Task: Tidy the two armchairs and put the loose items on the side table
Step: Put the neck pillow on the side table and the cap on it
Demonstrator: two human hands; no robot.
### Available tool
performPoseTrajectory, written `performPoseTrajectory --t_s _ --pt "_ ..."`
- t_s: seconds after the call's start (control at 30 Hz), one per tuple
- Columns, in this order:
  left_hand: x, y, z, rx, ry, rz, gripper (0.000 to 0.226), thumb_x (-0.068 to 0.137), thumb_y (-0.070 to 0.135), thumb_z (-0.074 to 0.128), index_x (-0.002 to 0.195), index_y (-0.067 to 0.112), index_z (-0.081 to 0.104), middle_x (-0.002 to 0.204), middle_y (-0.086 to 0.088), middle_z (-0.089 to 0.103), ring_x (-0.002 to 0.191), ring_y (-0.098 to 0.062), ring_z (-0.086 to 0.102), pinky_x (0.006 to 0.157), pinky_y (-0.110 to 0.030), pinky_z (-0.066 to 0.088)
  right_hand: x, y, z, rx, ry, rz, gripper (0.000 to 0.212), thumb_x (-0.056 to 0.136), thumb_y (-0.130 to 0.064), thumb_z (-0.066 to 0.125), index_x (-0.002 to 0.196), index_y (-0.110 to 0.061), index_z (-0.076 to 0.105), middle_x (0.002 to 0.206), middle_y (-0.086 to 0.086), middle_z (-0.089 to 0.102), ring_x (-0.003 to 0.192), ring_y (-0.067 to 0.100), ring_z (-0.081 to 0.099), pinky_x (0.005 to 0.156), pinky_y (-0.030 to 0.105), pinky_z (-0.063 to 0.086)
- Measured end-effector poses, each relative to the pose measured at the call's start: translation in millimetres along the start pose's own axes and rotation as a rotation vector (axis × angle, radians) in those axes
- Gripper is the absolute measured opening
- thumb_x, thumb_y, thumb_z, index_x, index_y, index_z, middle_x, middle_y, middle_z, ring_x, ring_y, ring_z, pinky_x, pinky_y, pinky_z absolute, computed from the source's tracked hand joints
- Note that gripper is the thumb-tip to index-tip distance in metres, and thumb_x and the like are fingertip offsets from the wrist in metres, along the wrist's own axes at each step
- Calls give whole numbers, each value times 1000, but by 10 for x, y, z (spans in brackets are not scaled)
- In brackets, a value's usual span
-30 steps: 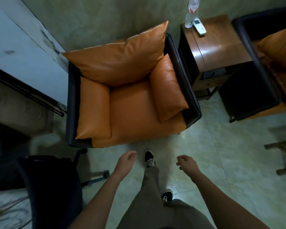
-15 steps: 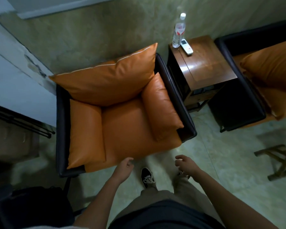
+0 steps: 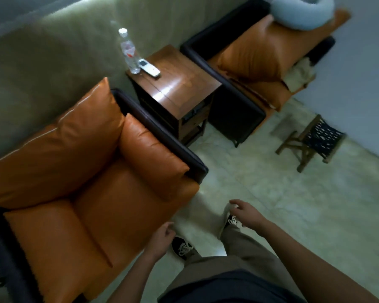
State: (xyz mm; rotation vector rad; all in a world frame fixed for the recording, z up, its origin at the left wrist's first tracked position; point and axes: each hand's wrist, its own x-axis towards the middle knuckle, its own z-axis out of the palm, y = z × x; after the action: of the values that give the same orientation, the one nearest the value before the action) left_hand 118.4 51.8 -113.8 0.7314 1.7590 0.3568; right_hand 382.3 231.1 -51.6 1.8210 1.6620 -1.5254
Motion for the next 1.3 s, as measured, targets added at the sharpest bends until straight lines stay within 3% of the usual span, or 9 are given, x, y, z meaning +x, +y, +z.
performPoseTrajectory --t_s 0.17,0.3,0.4,0.53,0.63,0.7,0.9,1.2,1.3 --pt "204 521 219 133 -107 54 46 104 27 46 149 26 37 99 -16 63 71 -15 48 60 -28 36 -165 574 -398 168 93 87 46 97 -31 54 142 -25 50 115 6 67 98 23 65 86 37 52" --pt "321 1004 473 184 -133 110 48 103 28 49 149 24 38 96 11 54 72 -2 46 69 -24 41 -263 1033 -707 250 135 127 43 99 -32 54 141 -25 50 123 7 64 103 22 64 86 36 50" --pt "405 1315 714 256 -125 112 47 102 27 51 148 23 41 110 10 56 72 4 46 68 -20 43 -309 1400 -936 320 151 160 41 98 -30 54 139 -25 51 119 6 65 99 18 64 78 32 47" --pt "487 1672 1097 352 -113 114 45 101 29 52 146 23 45 126 -1 58 81 1 53 76 -23 46 -302 1899 -1263 380 152 172 40 98 -28 54 138 -24 53 117 6 65 97 17 64 74 31 48" --pt "462 1948 1403 404 -98 101 45 101 26 52 145 20 45 135 -3 55 113 -15 57 84 -23 42 -308 2249 -1549 439 160 184 37 99 -27 54 135 -22 55 111 4 66 95 20 65 72 33 51" --pt "479 2114 1607 439 -59 88 44 100 23 54 143 19 47 135 -4 57 119 -20 56 84 -24 41 -285 2482 -1756 475 174 180 35 99 -26 54 133 -22 55 108 3 67 95 21 65 73 34 53" --pt "534 2685 2058 450 36 87 32 97 20 58 128 18 59 109 -3 65 103 -22 63 77 -24 40 -155 3004 -2396 590 213 226 32 100 -24 52 132 -20 55 110 5 67 98 25 64 77 39 51" --pt "956 3361 2347 502 83 69 36 94 31 53 128 22 59 114 -2 69 99 -20 65 85 -34 53 254 2977 -2984 608 174 199 31 100 -25 52 131 -22 55 108 3 67 99 25 64 76 37 50" --pt "1133 3702 2458 489 56 87 35 98 28 50 132 20 56 96 6 66 79 -11 63 70 -28 53 418 2874 -3180 596 161 197 31 98 -25 53 129 -25 55 108 1 67 97 21 64 74 35 51"
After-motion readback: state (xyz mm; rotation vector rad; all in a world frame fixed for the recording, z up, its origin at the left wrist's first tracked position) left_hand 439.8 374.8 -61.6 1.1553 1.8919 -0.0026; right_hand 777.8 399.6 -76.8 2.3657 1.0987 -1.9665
